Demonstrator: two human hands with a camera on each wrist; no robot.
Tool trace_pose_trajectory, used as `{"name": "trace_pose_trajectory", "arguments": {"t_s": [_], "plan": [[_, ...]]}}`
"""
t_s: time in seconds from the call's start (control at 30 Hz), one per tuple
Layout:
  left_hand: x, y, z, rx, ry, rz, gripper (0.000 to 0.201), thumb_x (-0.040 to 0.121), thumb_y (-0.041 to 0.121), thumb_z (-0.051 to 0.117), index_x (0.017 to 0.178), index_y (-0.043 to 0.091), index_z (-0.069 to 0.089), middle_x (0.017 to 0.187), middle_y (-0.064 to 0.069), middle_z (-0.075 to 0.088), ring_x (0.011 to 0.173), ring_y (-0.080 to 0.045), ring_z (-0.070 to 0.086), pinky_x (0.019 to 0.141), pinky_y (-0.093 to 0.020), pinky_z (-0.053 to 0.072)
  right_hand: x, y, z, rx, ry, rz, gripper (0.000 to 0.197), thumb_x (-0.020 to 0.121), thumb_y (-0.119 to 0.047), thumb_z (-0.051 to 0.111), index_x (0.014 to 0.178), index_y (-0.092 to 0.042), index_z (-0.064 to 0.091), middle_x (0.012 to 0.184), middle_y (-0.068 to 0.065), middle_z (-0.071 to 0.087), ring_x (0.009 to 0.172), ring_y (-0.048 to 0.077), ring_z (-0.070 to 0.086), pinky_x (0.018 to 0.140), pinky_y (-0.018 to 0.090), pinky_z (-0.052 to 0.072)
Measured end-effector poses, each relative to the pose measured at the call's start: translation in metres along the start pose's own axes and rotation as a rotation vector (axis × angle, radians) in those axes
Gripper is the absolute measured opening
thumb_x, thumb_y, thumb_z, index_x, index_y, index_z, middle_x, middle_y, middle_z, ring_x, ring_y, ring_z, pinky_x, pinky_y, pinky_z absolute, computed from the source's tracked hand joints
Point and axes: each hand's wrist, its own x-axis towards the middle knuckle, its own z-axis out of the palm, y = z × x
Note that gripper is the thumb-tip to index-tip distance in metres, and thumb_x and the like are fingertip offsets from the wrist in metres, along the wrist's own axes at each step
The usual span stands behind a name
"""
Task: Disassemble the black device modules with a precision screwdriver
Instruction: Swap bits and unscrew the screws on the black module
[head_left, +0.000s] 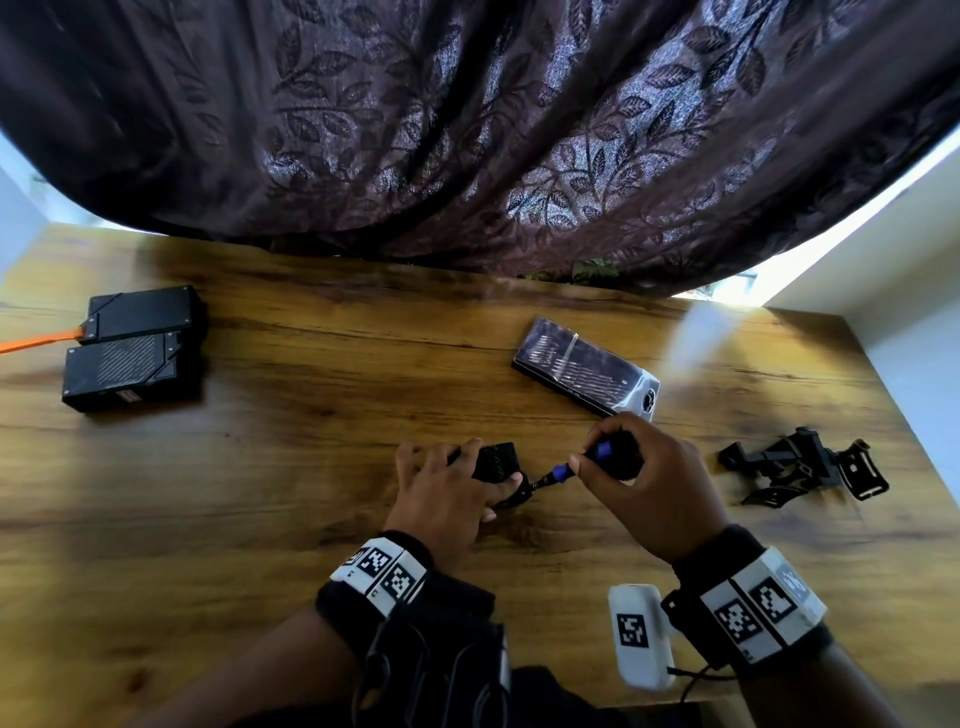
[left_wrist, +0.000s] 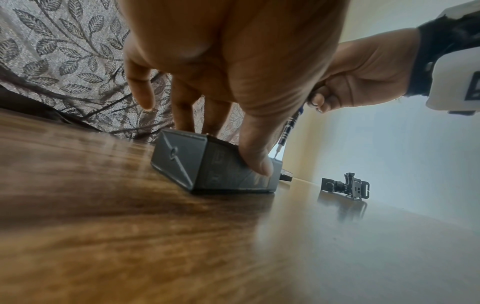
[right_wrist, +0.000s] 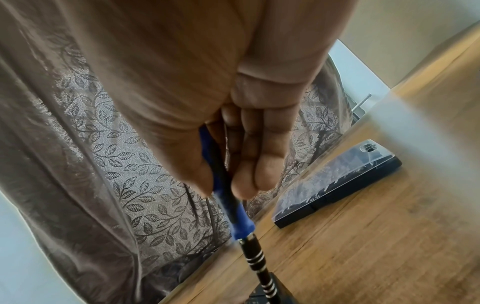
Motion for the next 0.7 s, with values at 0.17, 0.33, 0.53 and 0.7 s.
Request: {"name": "trace_pose_trajectory", "arguments": {"t_s": [0.17, 0.33, 0.53, 0.7], "plan": [[0.000, 0.000, 0.003, -0.002, 0.020, 0.000, 0.060, 0.104, 0.036, 0.046, 0.150, 0.060, 0.016, 0.167, -0.002, 0.012, 0.145, -0.032, 0.020, 0.111, -0.062, 0.009, 0.000, -0.001, 0.000, 0.007, -0.014, -0.004, 0.019, 0.082, -0.019, 0.083, 0.086, -0.025, 0.065, 0.075, -0.008, 0.068, 0.074, 0.006, 0.065, 0.065, 0.012, 0.051], [0.001, -0.001, 0.004, -0.009, 0.023, 0.002, 0.056, 0.106, 0.039, 0.043, 0.150, 0.060, 0.016, 0.167, -0.002, 0.013, 0.145, -0.032, 0.020, 0.113, -0.064, 0.008, -0.001, -0.002, 0.001, 0.006, -0.023, -0.017, 0.018, 0.082, -0.020, 0.082, 0.088, -0.024, 0.066, 0.076, -0.009, 0.068, 0.075, 0.007, 0.066, 0.065, 0.015, 0.053], [0.001, -0.001, 0.005, -0.029, 0.054, -0.001, 0.056, 0.106, 0.038, 0.044, 0.150, 0.060, 0.018, 0.166, -0.002, 0.016, 0.145, -0.031, 0.021, 0.112, -0.063, 0.008, 0.004, -0.011, -0.003, -0.117, -0.167, -0.192, 0.021, 0.080, -0.015, 0.082, 0.090, -0.024, 0.065, 0.086, -0.013, 0.065, 0.079, 0.008, 0.062, 0.068, 0.028, 0.055], [0.000, -0.002, 0.007, -0.083, 0.096, -0.017, 0.057, 0.103, 0.037, 0.048, 0.147, 0.063, 0.022, 0.165, 0.003, 0.021, 0.143, -0.028, 0.024, 0.111, -0.059, 0.009, 0.017, -0.032, -0.003, -0.310, -0.346, -0.243, 0.014, 0.088, -0.016, 0.070, 0.092, -0.026, 0.062, 0.089, -0.015, 0.060, 0.082, 0.003, 0.054, 0.070, 0.025, 0.047]]}}
